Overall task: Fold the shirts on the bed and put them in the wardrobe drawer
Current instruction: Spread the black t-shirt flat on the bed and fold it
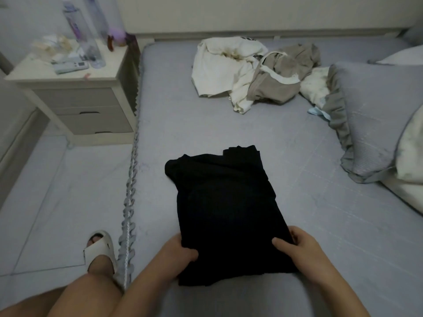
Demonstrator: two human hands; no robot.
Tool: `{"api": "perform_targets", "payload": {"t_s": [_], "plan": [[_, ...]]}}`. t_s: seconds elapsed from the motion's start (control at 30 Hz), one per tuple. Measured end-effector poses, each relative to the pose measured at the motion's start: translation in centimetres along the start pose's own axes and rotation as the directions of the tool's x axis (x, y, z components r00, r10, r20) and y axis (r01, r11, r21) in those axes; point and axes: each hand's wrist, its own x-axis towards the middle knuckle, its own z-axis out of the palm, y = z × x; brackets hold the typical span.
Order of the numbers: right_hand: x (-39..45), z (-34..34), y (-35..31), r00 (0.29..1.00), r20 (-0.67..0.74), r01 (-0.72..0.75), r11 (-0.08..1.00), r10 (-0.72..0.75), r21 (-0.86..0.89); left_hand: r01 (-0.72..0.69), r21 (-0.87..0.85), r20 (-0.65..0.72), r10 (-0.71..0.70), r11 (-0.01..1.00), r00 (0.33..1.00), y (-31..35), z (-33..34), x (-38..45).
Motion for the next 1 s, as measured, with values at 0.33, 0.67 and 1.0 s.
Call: {"api": "perform_targets", "payload": {"t_s": [0.33, 0.67, 1.0], "plan": [[4.8, 8.3, -7.9, 0.724, 0.281, 0.578, 0.333, -0.629, -0.745, -0.42, 0.831, -0.02, 0.775, 0.364, 0.632, 6.1, 1.3, 5.3], [14.9, 9.3, -12.2, 0.851, 0.009, 0.235, 0.366, -0.525, -0.901, -0.39, 0.843, 0.1, 0.603, 0.372, 0.791, 5.8, -1.6, 10.1], [13.0, 4.4, -6.5, 0.909, 0.001, 0.179, 0.39, -0.417, -0.903, -0.196, 0.904, -0.104, 0.639, 0.381, 0.762, 6.7, -3.8, 13.0]]}}
